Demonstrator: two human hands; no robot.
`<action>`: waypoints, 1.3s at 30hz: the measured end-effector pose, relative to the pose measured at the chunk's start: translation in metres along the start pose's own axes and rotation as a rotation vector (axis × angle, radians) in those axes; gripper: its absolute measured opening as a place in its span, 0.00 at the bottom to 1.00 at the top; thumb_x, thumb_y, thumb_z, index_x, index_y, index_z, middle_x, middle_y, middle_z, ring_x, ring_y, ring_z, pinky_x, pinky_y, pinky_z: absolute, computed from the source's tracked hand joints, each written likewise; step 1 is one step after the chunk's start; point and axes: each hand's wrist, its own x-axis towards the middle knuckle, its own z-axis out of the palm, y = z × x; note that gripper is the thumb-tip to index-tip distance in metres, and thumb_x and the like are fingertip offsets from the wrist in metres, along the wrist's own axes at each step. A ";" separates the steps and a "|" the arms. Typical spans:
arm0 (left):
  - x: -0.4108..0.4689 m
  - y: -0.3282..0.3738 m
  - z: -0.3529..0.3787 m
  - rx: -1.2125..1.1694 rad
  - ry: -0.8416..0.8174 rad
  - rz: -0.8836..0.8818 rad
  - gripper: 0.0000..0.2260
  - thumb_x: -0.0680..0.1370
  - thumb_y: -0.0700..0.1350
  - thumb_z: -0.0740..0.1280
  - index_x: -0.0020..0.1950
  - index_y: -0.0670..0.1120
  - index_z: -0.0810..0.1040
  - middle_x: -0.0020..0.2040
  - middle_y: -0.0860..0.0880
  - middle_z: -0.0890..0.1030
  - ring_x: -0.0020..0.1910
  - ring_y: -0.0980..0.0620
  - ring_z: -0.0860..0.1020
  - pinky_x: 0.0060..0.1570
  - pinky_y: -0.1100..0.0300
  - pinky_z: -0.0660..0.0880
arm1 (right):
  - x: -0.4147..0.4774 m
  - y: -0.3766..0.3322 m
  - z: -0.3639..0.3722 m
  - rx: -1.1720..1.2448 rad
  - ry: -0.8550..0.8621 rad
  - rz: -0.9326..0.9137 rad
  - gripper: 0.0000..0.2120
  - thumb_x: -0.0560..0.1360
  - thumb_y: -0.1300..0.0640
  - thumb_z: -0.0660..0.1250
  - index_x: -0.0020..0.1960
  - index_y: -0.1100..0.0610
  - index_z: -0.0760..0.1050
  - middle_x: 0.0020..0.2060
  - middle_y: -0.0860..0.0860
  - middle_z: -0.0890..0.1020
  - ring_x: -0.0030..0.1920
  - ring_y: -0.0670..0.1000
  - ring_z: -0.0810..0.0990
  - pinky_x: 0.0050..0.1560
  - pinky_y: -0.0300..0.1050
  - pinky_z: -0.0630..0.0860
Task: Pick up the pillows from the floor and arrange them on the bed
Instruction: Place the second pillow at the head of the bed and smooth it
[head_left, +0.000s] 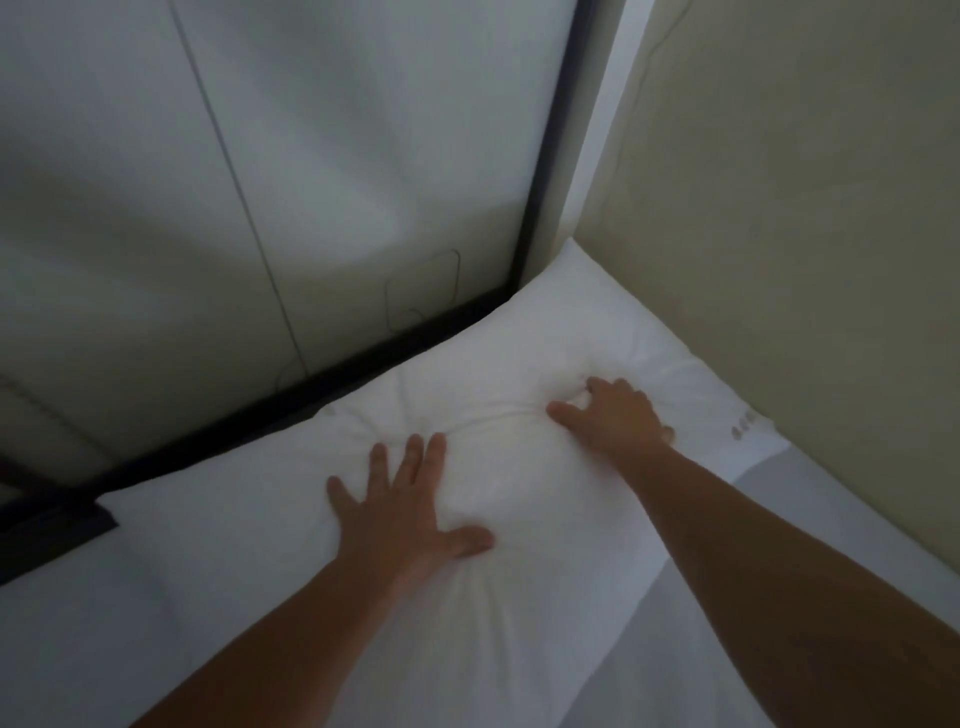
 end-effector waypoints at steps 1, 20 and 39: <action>0.000 0.000 0.002 -0.007 0.005 0.002 0.47 0.63 0.78 0.53 0.73 0.59 0.36 0.77 0.56 0.42 0.75 0.47 0.40 0.65 0.29 0.42 | 0.000 -0.003 0.004 -0.002 0.038 0.016 0.27 0.69 0.36 0.63 0.63 0.48 0.70 0.62 0.53 0.73 0.63 0.58 0.69 0.61 0.66 0.61; -0.033 0.052 -0.071 -0.420 0.470 0.255 0.14 0.79 0.49 0.62 0.41 0.40 0.76 0.34 0.36 0.81 0.38 0.35 0.77 0.48 0.43 0.70 | -0.016 0.021 -0.075 -0.094 0.541 -0.145 0.08 0.73 0.61 0.59 0.50 0.59 0.73 0.49 0.58 0.81 0.51 0.61 0.80 0.49 0.50 0.73; -0.037 -0.053 0.010 0.051 0.153 -0.148 0.48 0.60 0.81 0.37 0.72 0.55 0.29 0.76 0.44 0.34 0.73 0.45 0.33 0.67 0.31 0.38 | 0.003 0.032 0.038 -0.205 0.056 -0.277 0.34 0.71 0.28 0.38 0.73 0.39 0.40 0.76 0.44 0.41 0.75 0.53 0.39 0.70 0.67 0.40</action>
